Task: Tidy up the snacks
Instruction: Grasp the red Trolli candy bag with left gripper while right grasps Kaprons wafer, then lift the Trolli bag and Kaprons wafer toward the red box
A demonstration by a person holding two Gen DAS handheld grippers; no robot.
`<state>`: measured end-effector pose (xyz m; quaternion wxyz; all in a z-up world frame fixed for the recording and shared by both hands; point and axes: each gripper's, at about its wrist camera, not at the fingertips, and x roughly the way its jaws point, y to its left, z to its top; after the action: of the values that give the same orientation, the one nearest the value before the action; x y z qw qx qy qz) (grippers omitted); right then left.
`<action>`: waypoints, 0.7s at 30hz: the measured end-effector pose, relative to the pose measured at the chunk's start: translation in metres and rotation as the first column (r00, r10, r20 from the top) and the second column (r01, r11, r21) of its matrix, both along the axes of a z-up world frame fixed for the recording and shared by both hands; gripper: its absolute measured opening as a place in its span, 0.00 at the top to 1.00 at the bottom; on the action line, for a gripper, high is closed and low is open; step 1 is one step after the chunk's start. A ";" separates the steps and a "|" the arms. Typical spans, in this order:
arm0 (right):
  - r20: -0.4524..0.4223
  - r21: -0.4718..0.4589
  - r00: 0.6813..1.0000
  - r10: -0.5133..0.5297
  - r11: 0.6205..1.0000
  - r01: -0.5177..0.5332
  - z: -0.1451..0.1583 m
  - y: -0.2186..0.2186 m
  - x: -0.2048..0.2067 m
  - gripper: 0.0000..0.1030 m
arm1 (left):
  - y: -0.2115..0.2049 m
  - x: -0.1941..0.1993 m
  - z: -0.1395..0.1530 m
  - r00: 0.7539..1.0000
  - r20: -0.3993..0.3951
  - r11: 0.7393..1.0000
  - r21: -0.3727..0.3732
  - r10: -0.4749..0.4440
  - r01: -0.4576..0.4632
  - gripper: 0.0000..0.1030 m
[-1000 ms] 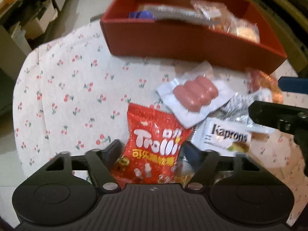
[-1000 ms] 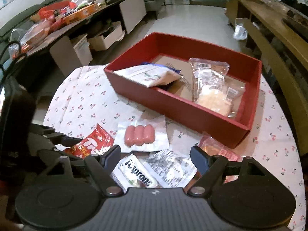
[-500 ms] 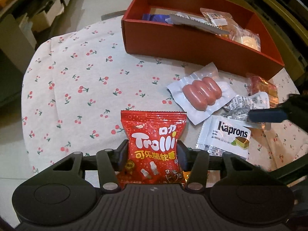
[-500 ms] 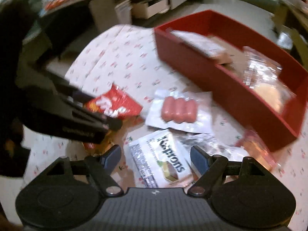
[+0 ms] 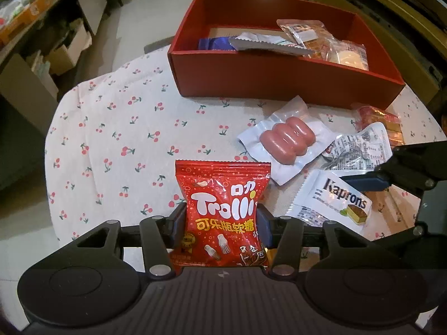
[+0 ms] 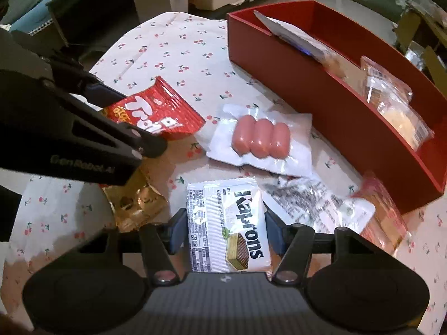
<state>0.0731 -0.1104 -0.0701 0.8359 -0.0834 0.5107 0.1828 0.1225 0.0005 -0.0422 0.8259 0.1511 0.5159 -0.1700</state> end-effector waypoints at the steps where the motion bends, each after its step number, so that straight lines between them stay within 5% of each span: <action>1: -0.002 0.001 1.000 -0.007 1.000 0.007 0.001 -0.001 -0.001 0.26 | -0.001 0.000 0.000 1.000 0.001 1.000 0.002 -0.001 0.001 0.43; 21: 0.090 0.072 0.962 -0.256 0.965 0.250 0.042 -0.047 -0.030 0.26 | -0.025 -0.017 0.015 0.996 0.052 0.997 -0.019 -0.071 0.072 0.43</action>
<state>0.0434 -0.1576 -0.0280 0.8788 -0.0012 0.4696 0.0852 0.1051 -0.0242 -0.0267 0.8338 0.1651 0.4870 -0.2008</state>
